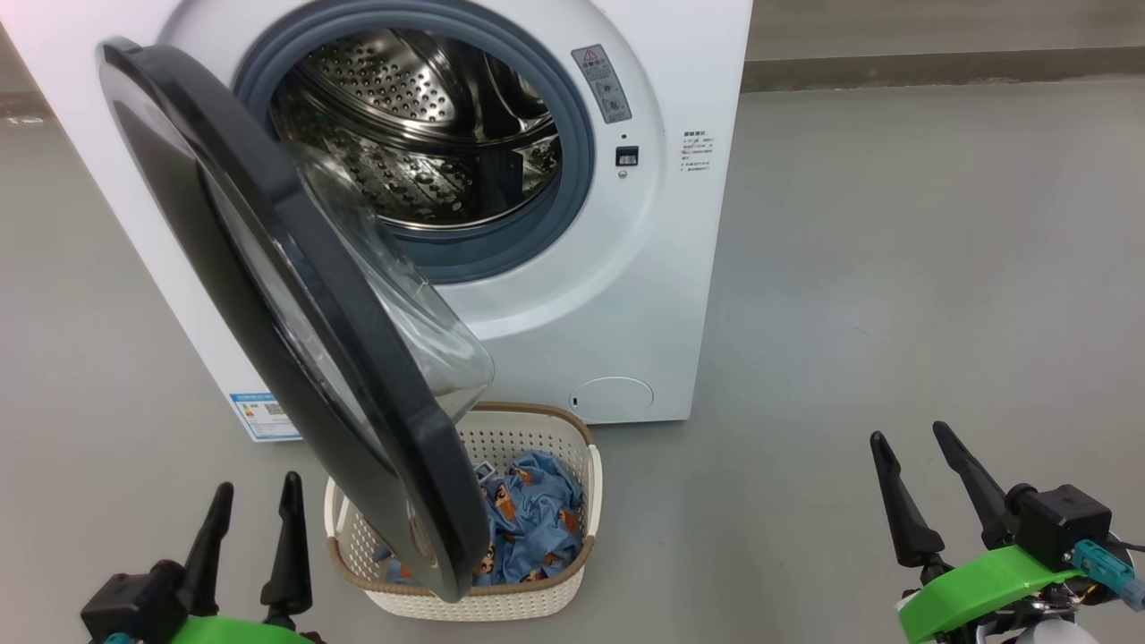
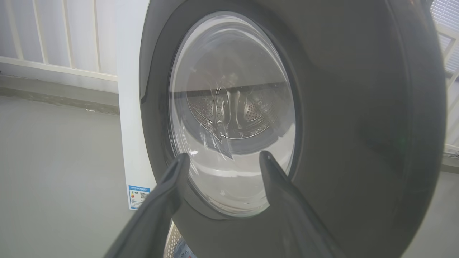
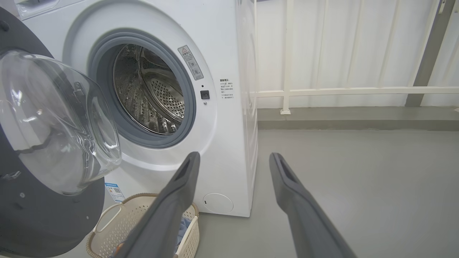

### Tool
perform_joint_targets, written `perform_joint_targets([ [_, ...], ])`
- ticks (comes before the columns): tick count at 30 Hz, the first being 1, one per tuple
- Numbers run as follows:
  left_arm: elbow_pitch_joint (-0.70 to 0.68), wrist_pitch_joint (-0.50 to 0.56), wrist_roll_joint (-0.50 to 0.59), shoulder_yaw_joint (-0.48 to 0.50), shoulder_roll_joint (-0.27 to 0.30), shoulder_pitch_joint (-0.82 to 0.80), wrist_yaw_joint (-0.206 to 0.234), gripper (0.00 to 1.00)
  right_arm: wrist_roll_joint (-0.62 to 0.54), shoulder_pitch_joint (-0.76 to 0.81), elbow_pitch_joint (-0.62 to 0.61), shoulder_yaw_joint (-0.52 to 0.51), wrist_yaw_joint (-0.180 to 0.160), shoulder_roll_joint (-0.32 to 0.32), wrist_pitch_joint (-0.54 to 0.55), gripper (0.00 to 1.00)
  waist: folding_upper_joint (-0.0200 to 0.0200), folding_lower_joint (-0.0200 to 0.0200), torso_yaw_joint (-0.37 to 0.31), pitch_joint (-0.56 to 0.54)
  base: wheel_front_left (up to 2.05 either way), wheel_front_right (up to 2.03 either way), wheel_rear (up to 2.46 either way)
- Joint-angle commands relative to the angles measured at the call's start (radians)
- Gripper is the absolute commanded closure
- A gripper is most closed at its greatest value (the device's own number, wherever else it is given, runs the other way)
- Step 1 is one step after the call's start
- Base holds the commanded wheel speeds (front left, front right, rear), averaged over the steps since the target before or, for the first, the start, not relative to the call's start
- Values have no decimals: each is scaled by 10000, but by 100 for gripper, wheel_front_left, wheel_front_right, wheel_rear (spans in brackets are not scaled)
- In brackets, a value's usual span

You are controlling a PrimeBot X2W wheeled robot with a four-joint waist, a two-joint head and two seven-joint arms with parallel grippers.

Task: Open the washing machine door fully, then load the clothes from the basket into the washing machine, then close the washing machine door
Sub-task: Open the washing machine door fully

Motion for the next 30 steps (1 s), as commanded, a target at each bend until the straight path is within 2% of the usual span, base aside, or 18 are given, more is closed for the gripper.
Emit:
perform_joint_targets([
  [1,-158,-130,-25,308,197,-194,58,0,-87,-62,-191,200,46,-118,-123,0,0,0,12,2,0,0,0],
  [9,-129,-142,-55,301,275,-213,47,1,-119,-136,-119,288,46,-81,-123,0,0,0,-42,12,0,0,0],
  [10,-138,-140,-68,308,290,-215,46,22,-121,-149,-111,295,46,-74,-123,0,0,0,-54,19,0,0,0],
  [12,-168,-124,-102,312,312,-230,38,88,-122,-177,-92,303,46,-56,-123,0,0,0,-78,35,0,0,0],
  [13,-188,-107,-134,302,313,-241,9,100,-121,-193,-83,310,46,-46,-123,0,0,0,-89,44,0,0,0],
  [20,-574,-135,-168,406,300,-544,-33,100,-140,-262,-67,247,46,40,-124,0,0,0,-103,121,0,0,0],
  [26,-2091,-204,126,613,199,-1009,-4,100,-145,-331,-17,298,46,123,-124,0,0,0,-138,107,0,0,0],
  [30,-3363,-139,316,407,108,-1153,55,100,-133,-359,-6,308,46,155,-124,0,0,0,-145,76,0,0,0],
])
